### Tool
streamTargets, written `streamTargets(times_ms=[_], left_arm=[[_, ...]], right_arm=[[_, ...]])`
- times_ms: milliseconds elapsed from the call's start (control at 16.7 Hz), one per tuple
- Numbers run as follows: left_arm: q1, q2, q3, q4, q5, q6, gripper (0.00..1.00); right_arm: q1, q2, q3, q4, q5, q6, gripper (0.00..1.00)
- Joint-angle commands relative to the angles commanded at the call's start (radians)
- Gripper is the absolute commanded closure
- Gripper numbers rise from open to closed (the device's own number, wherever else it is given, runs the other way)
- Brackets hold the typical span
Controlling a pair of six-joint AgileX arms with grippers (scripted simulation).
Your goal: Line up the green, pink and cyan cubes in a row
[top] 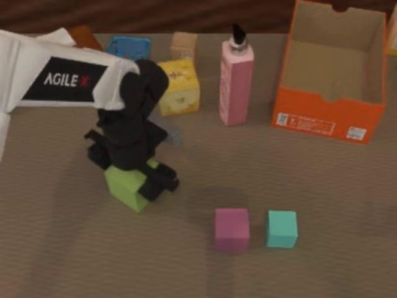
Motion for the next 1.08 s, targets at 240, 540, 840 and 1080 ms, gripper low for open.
streamTargets(times_ms=[240,540,840,1080], left_arm=[[0.0,0.0,0.0,0.0,0.0,0.0,0.9],[0.0,0.0,0.0,0.0,0.0,0.0,1.0],[0.001,-0.01,0.002,-0.004,0.002,0.0,1.0],[0.007,-0.043,0.046,-0.08,0.002,-0.002,1.0]], right_arm=[[0.0,0.0,0.0,0.0,0.0,0.0,0.0],[0.0,0.0,0.0,0.0,0.0,0.0,0.0],[0.0,0.0,0.0,0.0,0.0,0.0,0.0],[0.0,0.0,0.0,0.0,0.0,0.0,0.0]])
